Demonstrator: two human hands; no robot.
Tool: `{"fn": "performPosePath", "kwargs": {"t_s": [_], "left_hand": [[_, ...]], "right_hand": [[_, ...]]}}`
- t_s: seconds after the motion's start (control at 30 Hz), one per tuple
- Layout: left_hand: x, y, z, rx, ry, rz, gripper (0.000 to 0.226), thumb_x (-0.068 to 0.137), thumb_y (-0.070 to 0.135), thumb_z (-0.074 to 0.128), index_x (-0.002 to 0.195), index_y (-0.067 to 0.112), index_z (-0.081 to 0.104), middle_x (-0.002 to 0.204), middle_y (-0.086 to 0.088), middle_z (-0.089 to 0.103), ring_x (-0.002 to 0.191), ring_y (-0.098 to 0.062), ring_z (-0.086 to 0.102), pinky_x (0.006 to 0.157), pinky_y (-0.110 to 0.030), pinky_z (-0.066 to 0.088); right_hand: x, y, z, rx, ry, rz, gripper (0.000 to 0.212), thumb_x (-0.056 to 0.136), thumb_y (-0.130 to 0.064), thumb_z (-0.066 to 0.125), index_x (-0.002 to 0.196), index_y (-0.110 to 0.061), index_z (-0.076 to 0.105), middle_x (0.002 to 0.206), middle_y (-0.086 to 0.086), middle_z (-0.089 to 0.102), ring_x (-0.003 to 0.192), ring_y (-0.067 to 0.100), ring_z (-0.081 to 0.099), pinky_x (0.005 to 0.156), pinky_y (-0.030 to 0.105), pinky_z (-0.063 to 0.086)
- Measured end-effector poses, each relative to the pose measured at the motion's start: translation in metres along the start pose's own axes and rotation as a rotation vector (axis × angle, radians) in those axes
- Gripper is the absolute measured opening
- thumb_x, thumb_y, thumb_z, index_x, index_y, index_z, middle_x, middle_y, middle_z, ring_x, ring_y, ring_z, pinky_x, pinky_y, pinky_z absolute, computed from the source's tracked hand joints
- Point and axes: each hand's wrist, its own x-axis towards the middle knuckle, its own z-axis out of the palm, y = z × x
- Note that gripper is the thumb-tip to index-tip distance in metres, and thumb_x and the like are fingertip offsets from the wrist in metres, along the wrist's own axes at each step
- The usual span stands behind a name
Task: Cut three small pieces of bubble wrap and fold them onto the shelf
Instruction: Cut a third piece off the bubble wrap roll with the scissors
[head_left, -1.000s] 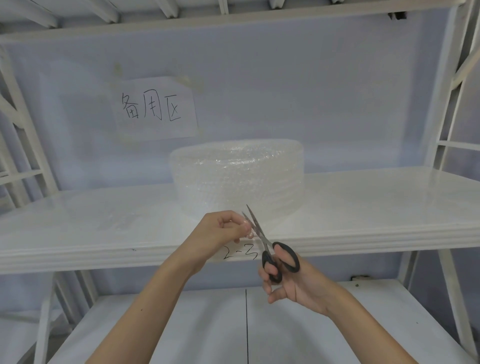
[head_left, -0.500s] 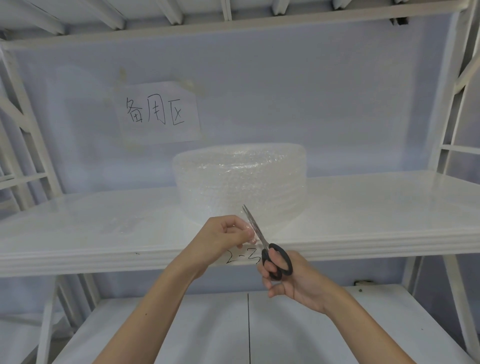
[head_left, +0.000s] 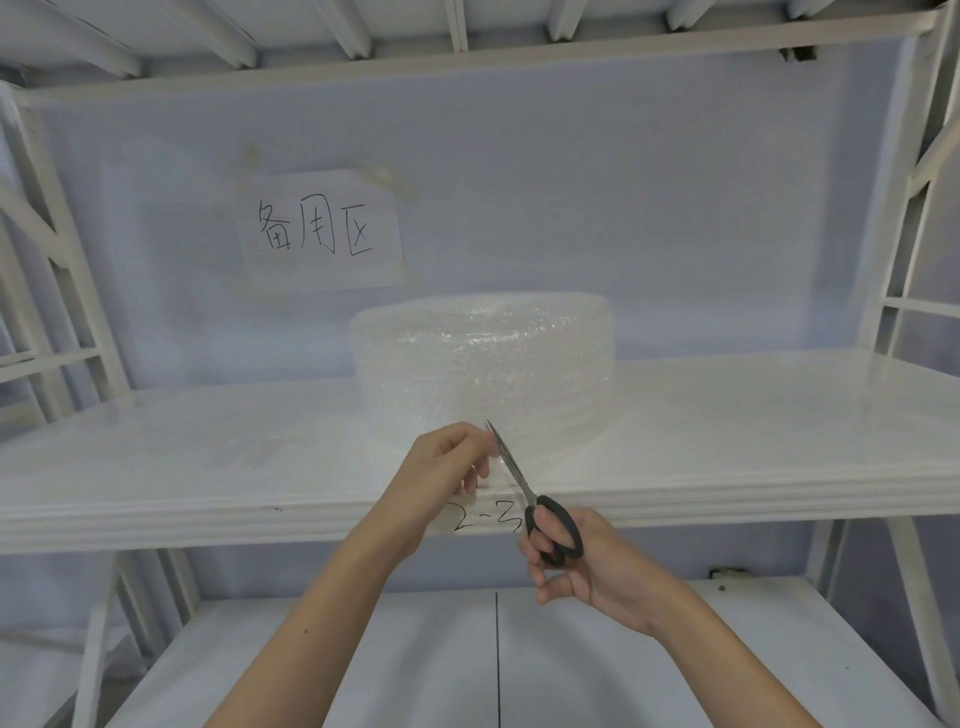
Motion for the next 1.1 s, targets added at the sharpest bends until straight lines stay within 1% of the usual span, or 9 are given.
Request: {"fn": "performPosePath", "kwargs": {"t_s": [0.17,0.27,0.33,0.47,0.63,0.77,0.87,0.97,1.1], "left_hand": [[0.0,-0.001,0.001,-0.014,0.046,0.004,0.025,0.095,0.019,0.054,0.074,0.014,0.066,0.063,0.001,0.055,0.056,-0.013,0.046,0.062,-0.025,0.042],[0.0,-0.002,0.001,-0.018,0.055,0.003,0.025,0.095,0.017,0.053,0.074,0.013,0.066,0.062,0.001,0.055,0.056,-0.013,0.046,0.062,-0.025,0.042],[0.0,-0.003,0.001,-0.012,0.055,0.006,0.026,0.096,0.017,0.052,0.074,0.013,0.066,0.061,0.002,0.054,0.056,-0.013,0.046,0.062,-0.025,0.042],[-0.001,-0.002,0.003,0.023,0.052,0.016,0.026,0.094,0.018,0.054,0.071,0.016,0.065,0.06,0.004,0.055,0.057,-0.013,0.046,0.065,-0.026,0.042],[-0.004,-0.001,0.005,0.011,0.072,0.029,0.025,0.095,0.02,0.054,0.073,0.014,0.064,0.059,0.003,0.054,0.054,-0.011,0.046,0.064,-0.025,0.042],[-0.004,0.0,0.005,0.003,0.082,0.018,0.024,0.093,0.019,0.054,0.072,0.015,0.065,0.059,0.003,0.055,0.055,-0.012,0.046,0.066,-0.029,0.043],[-0.003,0.002,0.005,-0.021,0.075,0.012,0.027,0.092,0.018,0.052,0.068,0.016,0.064,0.061,0.0,0.055,0.055,-0.014,0.046,0.065,-0.033,0.043],[-0.001,0.001,0.006,-0.041,0.082,0.012,0.034,0.095,0.028,0.056,0.063,0.019,0.065,0.062,0.0,0.055,0.056,-0.016,0.047,0.063,-0.033,0.043],[-0.001,-0.003,0.005,0.002,0.08,0.03,0.026,0.094,0.026,0.059,0.073,0.014,0.067,0.062,0.003,0.055,0.056,-0.013,0.047,0.063,-0.027,0.044]], "right_hand": [[0.001,-0.001,0.003,-0.004,0.001,0.017,0.044,0.073,-0.051,0.068,0.064,-0.012,0.048,0.068,0.005,0.051,0.055,0.019,0.052,0.054,0.031,0.054],[0.0,0.0,0.003,0.019,-0.034,0.031,0.042,0.082,-0.048,0.06,0.065,-0.011,0.048,0.069,0.005,0.05,0.056,0.021,0.052,0.054,0.032,0.054],[-0.001,0.0,0.002,0.024,-0.048,0.038,0.041,0.085,-0.047,0.057,0.067,-0.011,0.048,0.07,0.005,0.05,0.057,0.021,0.051,0.054,0.032,0.054],[0.001,-0.006,0.005,0.024,-0.045,0.029,0.041,0.085,-0.047,0.055,0.067,-0.011,0.047,0.07,0.004,0.05,0.056,0.02,0.052,0.051,0.03,0.053],[0.007,-0.012,0.007,0.011,-0.04,0.021,0.043,0.084,-0.05,0.056,0.066,-0.012,0.049,0.07,0.003,0.051,0.056,0.019,0.052,0.049,0.028,0.052],[0.009,-0.008,0.007,0.02,-0.022,-0.004,0.045,0.085,-0.051,0.059,0.067,-0.012,0.047,0.069,0.003,0.05,0.055,0.017,0.052,0.047,0.025,0.051],[0.01,-0.005,0.007,0.019,-0.023,-0.017,0.043,0.081,-0.05,0.063,0.066,-0.012,0.048,0.07,0.004,0.05,0.054,0.017,0.052,0.048,0.025,0.051],[0.01,-0.004,0.008,0.016,-0.02,-0.019,0.044,0.074,-0.052,0.066,0.064,-0.013,0.048,0.069,0.004,0.049,0.054,0.017,0.052,0.048,0.025,0.051],[0.009,-0.004,0.007,0.03,-0.012,-0.018,0.044,0.073,-0.053,0.066,0.064,-0.013,0.048,0.067,0.004,0.05,0.053,0.018,0.052,0.047,0.026,0.051]]}}
